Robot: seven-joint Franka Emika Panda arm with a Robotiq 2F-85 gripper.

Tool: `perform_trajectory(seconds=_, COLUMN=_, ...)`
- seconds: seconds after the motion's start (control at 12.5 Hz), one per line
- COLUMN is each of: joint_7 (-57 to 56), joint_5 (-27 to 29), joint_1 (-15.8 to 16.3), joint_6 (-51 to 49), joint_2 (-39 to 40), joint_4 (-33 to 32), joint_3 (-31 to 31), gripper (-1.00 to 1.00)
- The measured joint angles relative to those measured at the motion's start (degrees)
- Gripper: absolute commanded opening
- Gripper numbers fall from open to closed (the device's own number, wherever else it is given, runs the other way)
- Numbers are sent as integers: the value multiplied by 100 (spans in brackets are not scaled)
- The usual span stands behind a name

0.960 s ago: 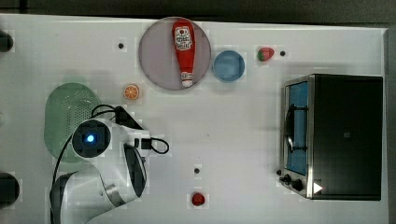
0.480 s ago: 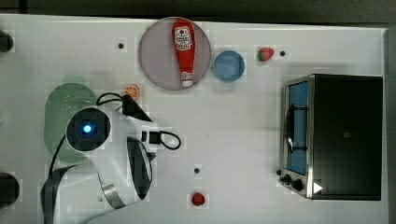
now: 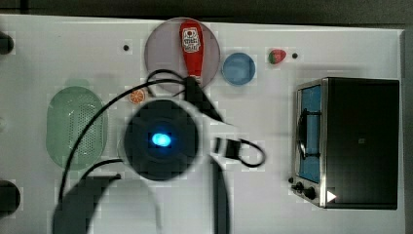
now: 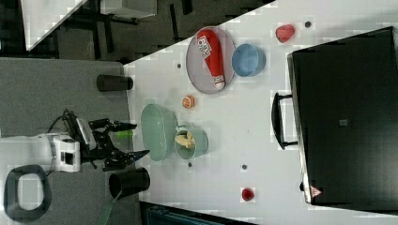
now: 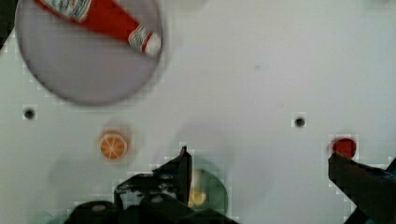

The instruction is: Pick Banana and place it in mug.

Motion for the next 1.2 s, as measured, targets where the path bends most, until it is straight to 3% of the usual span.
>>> perform_trajectory(seconds=0.32, joint_7=-751, joint_5=-93, joint_1=-92, joint_6=-431, joint_2=-168, joint_4=436, joint_3=-848, gripper=100)
perform_trajectory(seconds=0.56, joint_7=-1116, joint_5=-121, joint_1=-320, joint_6=-773, joint_2=-199, joint_4=576, joint_3=-1160, gripper=100)
perform_trajectory(seconds=1.2, joint_7=-1373, joint_5=-246, joint_1=-236, joint_6=-1148, joint_2=-72, joint_4=403, joint_3=-1065, gripper=100)
